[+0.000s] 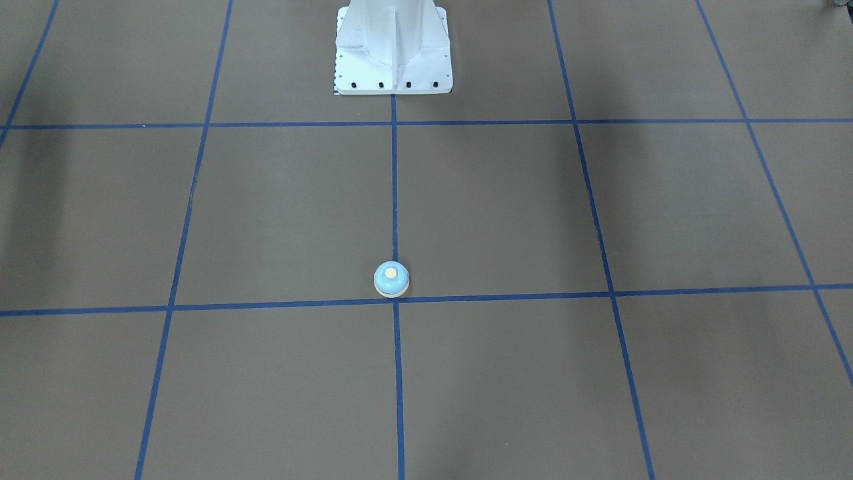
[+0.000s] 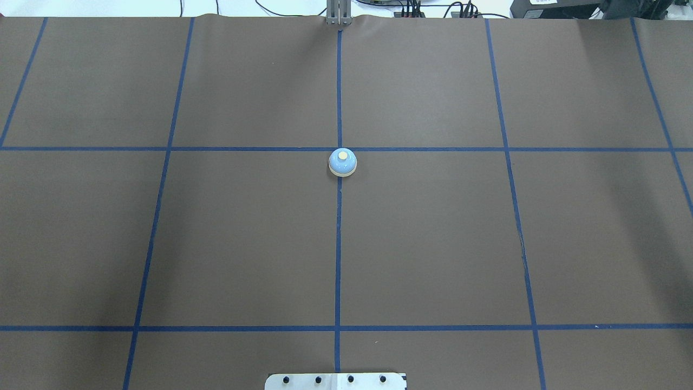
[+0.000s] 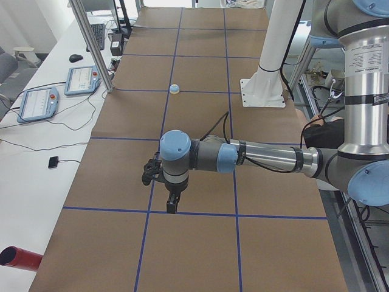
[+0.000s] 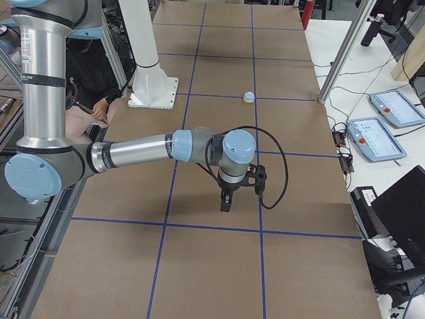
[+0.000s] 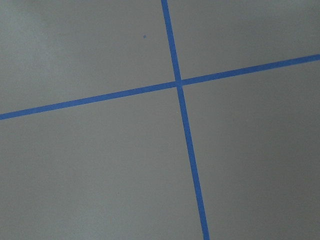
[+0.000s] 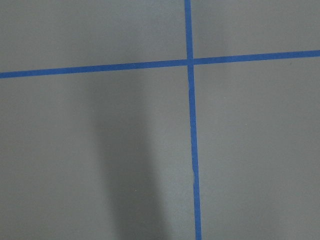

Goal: Place and press bell with both arms

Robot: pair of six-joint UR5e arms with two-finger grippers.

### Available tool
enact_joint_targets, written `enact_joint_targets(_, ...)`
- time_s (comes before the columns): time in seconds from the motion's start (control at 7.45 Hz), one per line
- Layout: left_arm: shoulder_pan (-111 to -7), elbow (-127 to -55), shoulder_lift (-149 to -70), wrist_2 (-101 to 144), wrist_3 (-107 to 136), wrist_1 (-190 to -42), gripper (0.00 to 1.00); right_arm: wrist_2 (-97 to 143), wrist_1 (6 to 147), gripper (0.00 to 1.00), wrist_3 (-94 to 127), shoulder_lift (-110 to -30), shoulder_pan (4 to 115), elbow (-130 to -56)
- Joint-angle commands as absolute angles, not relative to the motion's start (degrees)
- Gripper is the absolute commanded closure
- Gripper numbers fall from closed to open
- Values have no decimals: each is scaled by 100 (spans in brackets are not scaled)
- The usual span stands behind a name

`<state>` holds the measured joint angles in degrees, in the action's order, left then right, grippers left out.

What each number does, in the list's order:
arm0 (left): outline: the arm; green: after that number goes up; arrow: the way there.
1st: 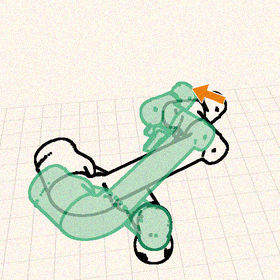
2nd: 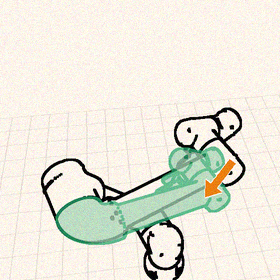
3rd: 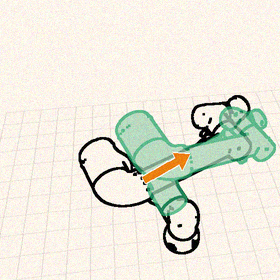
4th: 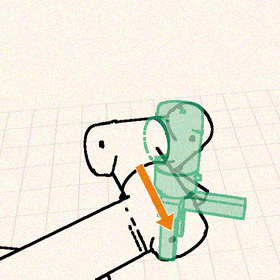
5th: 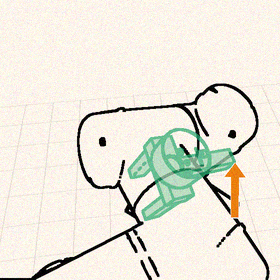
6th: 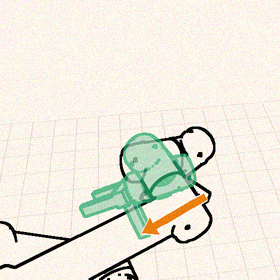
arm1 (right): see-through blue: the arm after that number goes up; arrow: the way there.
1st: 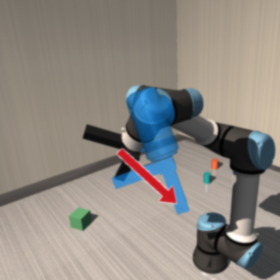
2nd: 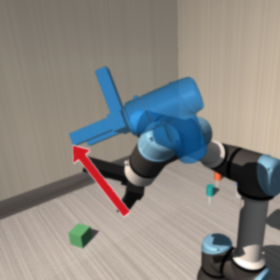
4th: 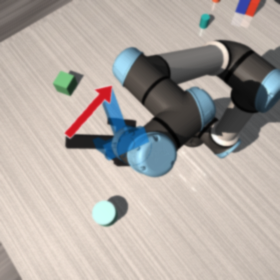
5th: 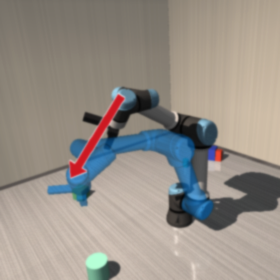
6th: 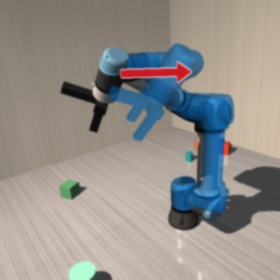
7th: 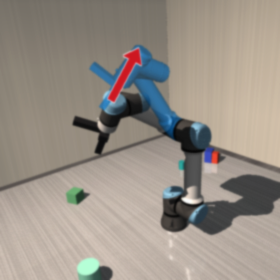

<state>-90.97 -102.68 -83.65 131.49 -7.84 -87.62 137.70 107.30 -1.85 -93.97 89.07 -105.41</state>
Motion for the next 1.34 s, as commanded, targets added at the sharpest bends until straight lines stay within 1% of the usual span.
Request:
enact_joint_targets(0.0, -9097, -10266, -8367, 13157, -791, -8763, 0, 13772, 10303, 0, -185, -9413, 8842, -10320)
enact_joint_targets(1.21, -9097, -10257, -8341, 13122, -826, -8763, 0, 13772, 10151, 0, -229, -9457, 8991, -10283)
